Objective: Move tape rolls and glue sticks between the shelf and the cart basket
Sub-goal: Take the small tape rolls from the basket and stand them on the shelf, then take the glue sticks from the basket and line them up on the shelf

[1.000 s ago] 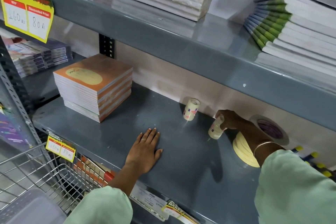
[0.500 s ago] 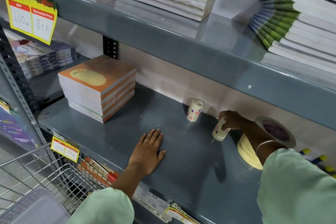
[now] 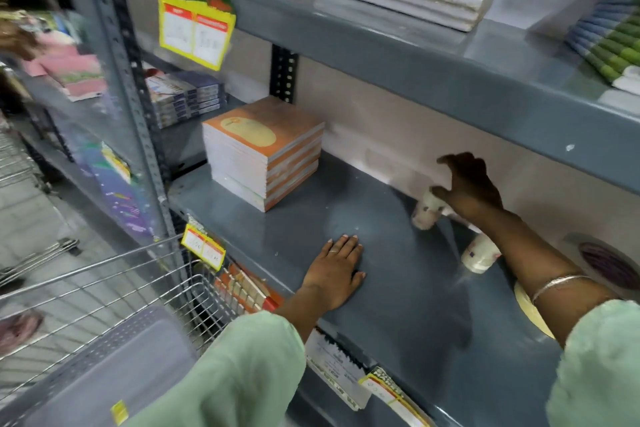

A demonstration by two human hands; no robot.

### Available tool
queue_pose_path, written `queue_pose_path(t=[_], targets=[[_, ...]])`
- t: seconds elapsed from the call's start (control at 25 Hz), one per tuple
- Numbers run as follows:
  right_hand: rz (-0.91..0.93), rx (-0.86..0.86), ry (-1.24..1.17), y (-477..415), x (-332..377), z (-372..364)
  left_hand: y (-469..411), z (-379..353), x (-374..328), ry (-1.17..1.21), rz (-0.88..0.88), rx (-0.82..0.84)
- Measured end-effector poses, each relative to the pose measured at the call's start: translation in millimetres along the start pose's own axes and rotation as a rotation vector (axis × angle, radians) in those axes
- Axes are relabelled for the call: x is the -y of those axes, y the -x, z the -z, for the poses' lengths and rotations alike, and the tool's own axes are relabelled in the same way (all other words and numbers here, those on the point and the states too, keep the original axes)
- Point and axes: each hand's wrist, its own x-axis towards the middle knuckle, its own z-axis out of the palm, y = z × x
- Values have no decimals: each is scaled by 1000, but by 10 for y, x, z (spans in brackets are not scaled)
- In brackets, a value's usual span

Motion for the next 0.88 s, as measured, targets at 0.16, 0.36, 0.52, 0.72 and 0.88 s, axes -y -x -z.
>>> queue_pose_path(t=[0.16, 0.36, 0.52, 0.72, 0.88], targets=[[225, -122, -209, 84, 1091, -84, 438, 159, 312, 212, 157, -276], [517, -116, -585, 554, 2759, -602, 1760, 220, 1345, 511, 601, -598], [575, 268, -706, 1207, 3971, -1487, 3069, -242, 2283, 637, 1184, -484], [472, 847, -396, 2092, 4580, -3050, 4145, -1106, 2688, 636, 1500, -135], [407, 1042, -282, 2765, 4638, -3855, 4268, -1728, 2846, 716, 1541, -12]])
